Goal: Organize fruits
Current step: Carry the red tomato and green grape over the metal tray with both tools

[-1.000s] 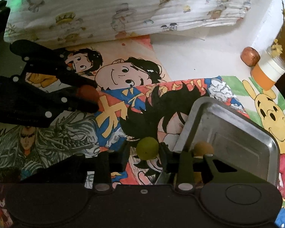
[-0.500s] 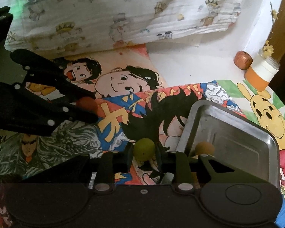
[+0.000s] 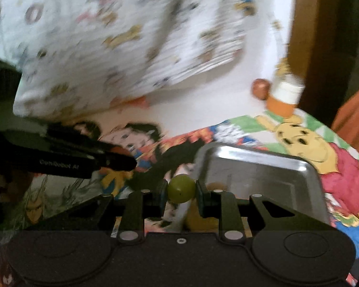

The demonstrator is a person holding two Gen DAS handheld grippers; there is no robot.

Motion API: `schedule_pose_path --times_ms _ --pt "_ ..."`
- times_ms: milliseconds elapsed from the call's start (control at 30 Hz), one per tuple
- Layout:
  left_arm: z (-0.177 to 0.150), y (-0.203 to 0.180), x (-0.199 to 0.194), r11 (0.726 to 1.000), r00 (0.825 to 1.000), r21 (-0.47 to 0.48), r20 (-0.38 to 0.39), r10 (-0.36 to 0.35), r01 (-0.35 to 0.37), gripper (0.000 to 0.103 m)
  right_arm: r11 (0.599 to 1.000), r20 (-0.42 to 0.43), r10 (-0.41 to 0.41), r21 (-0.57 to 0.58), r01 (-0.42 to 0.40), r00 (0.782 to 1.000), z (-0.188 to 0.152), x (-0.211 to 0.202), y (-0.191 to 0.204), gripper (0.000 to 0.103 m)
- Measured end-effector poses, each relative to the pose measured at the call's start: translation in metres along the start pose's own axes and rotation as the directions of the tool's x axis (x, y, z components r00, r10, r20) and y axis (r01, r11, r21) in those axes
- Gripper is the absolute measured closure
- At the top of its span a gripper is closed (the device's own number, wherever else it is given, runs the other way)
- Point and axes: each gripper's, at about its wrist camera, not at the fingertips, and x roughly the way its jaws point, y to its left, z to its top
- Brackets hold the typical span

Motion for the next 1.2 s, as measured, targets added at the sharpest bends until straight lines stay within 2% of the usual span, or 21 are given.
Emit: schedule_pose_path --times_ms 233,467,733,1200 --pt "0.021 -0.023 0.028 0.998 0.999 -0.054 0.024 -0.043 0.045 0.069 0.987 0.059 -0.112 0.118 0.105 0.992 -0.009 -0.023 -0.045 0.076" --pt "0.033 -0.055 0.056 0.997 0.997 -0.019 0.021 -0.072 0.073 0.069 0.948 0.023 -0.232 0.23 0.22 0.972 -0.033 -0.028 -0.085 0.076" --pt "0.035 -0.071 0.076 0.995 0.995 0.01 -0.014 -0.094 0.094 0.069 0.936 -0.017 -0.239 0.263 0.235 0.971 -0.046 -0.019 -0.096 0.076" --pt "0.042 -0.101 0.101 0.986 0.992 0.125 -0.07 -0.101 0.109 0.069 0.924 -0.06 -0.237 0.295 0.244 0.97 -0.052 -0.009 -0.107 0.076"
